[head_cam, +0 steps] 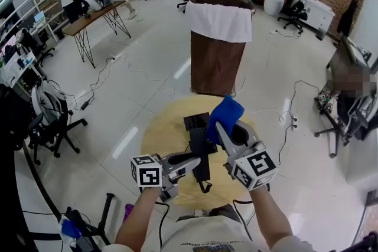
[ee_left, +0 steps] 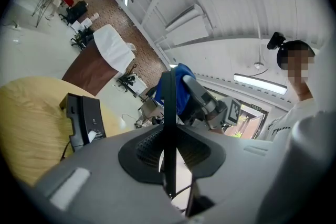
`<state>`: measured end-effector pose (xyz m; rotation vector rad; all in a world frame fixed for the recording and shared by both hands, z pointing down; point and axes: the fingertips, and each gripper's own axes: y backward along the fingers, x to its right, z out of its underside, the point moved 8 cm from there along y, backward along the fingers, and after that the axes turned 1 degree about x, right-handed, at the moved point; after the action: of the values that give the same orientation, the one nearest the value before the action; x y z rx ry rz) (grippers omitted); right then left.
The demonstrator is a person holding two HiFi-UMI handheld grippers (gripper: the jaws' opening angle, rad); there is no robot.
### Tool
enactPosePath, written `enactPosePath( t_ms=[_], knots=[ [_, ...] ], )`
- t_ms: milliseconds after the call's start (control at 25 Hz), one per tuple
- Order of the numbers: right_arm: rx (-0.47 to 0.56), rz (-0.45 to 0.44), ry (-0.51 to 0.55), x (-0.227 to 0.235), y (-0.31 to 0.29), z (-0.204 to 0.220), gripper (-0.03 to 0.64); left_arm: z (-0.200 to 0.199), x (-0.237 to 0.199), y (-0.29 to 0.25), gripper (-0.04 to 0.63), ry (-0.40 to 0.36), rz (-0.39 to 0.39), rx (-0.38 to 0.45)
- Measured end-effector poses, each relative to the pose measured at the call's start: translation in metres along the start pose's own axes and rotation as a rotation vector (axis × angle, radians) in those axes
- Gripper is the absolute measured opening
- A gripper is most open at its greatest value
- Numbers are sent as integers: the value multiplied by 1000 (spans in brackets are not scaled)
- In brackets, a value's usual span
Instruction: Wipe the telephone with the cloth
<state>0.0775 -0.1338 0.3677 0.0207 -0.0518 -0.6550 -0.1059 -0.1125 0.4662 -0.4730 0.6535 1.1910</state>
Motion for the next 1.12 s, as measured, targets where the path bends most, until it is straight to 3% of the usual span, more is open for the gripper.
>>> enactPosePath(
  t_ms=[280, 680, 1120],
  knots=[
    [-42, 5, 120, -23, 15, 9, 61, -2, -45, -2, 63, 18, -75, 31],
    [-141, 43, 123, -19, 30, 34, 61, 11, -117, -13, 63, 124, -133, 50],
    [-176, 28, 98, -21, 26, 51, 61, 24, -167, -14, 63, 178, -172, 9]
  ],
)
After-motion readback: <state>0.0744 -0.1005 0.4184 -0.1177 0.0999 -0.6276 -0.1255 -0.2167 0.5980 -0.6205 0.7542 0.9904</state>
